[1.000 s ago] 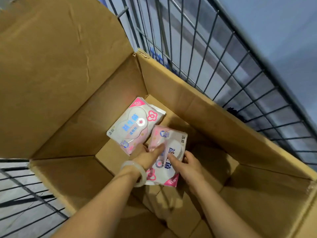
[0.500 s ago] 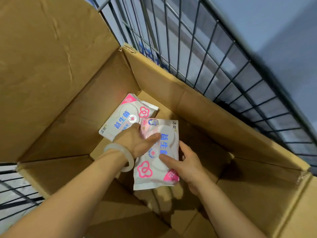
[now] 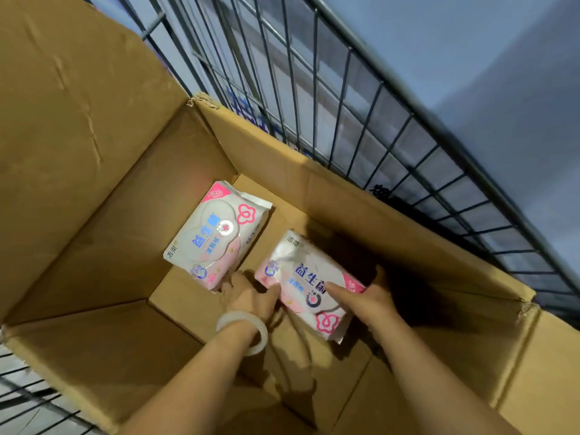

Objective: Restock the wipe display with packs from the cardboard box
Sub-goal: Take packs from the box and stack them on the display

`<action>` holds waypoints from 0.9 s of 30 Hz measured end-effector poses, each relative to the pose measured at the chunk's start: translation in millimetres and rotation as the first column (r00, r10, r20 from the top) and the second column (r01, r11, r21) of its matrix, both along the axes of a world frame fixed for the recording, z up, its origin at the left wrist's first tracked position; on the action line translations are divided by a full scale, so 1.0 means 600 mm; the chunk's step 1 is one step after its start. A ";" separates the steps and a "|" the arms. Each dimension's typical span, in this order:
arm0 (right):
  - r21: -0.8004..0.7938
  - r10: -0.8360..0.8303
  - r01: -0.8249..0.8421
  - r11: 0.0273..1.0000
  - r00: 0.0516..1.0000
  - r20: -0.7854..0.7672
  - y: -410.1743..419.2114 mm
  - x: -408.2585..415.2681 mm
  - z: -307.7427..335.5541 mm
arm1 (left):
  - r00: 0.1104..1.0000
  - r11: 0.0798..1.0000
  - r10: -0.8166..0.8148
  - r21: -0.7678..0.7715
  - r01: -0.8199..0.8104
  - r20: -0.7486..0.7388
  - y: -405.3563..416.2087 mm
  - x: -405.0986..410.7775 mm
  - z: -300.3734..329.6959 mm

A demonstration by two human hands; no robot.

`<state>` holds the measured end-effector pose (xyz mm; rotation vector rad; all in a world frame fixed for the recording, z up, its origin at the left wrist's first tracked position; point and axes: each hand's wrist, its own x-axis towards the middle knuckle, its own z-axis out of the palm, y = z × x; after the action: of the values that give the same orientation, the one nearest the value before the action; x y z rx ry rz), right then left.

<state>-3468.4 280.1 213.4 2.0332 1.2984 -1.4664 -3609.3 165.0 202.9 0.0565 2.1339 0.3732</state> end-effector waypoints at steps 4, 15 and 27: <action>-0.192 -0.396 0.377 0.906 0.916 -0.072 -0.025 0.004 -0.013 | 0.989 0.966 -0.060 0.259 0.022 0.139 0.026 -0.020 -0.010; -0.065 -0.158 0.144 0.987 0.931 -0.328 0.002 -0.029 0.091 | 0.857 0.855 0.225 0.327 -0.402 0.463 -0.008 -0.016 0.089; 0.198 -0.052 0.233 0.952 0.763 -0.645 0.006 0.050 0.445 | 0.933 0.700 -0.284 0.713 0.043 0.222 0.035 -0.033 0.457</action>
<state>-3438.3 283.9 480.6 1.8822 1.6921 -2.3039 -3629.1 186.1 477.4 0.5899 1.5404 1.0035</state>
